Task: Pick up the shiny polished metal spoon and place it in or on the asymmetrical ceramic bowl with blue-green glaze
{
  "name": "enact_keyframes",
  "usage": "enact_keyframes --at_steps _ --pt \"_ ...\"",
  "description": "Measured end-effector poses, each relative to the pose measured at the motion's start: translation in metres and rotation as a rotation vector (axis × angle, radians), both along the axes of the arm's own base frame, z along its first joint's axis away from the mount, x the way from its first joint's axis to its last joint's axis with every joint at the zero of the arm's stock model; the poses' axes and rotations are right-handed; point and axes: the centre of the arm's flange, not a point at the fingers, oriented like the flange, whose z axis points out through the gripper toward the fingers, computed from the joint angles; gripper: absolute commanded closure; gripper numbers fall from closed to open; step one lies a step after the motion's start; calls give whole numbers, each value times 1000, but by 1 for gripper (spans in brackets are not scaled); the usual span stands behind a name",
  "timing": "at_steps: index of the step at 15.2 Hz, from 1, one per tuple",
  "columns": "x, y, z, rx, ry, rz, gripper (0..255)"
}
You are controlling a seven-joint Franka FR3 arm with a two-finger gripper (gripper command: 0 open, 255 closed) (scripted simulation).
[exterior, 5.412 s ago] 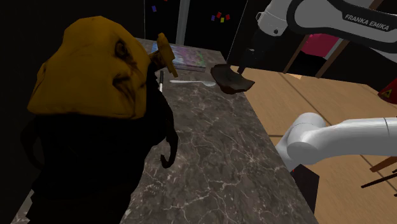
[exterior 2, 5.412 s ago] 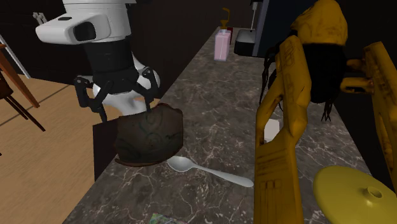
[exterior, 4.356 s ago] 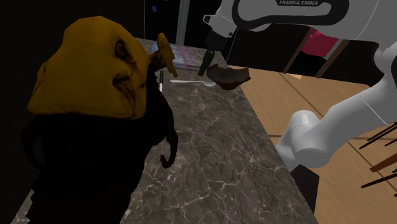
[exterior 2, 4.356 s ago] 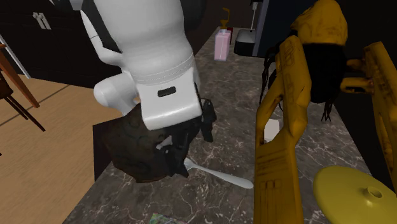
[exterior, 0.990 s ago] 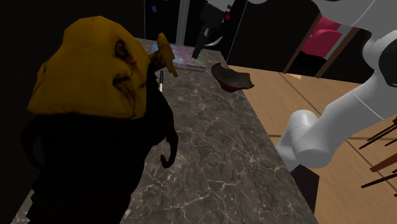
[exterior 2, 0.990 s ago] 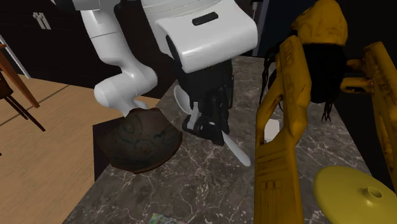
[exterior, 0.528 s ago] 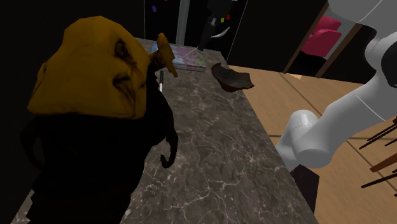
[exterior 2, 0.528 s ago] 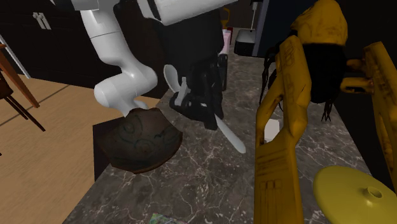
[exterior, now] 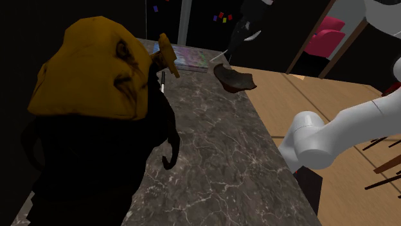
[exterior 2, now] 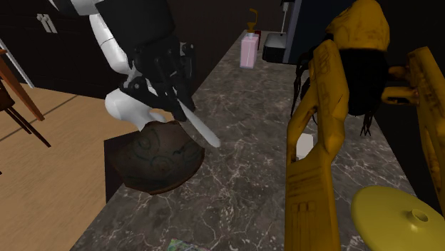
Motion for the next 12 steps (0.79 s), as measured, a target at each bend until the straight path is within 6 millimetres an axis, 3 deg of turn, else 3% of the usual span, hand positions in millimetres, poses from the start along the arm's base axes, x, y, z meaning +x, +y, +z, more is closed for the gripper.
enact_keyframes --at_steps 3,12 --pt "-24 -18 -3 0 0 0 255" --pt "-28 -21 -48 0 1 1 255"
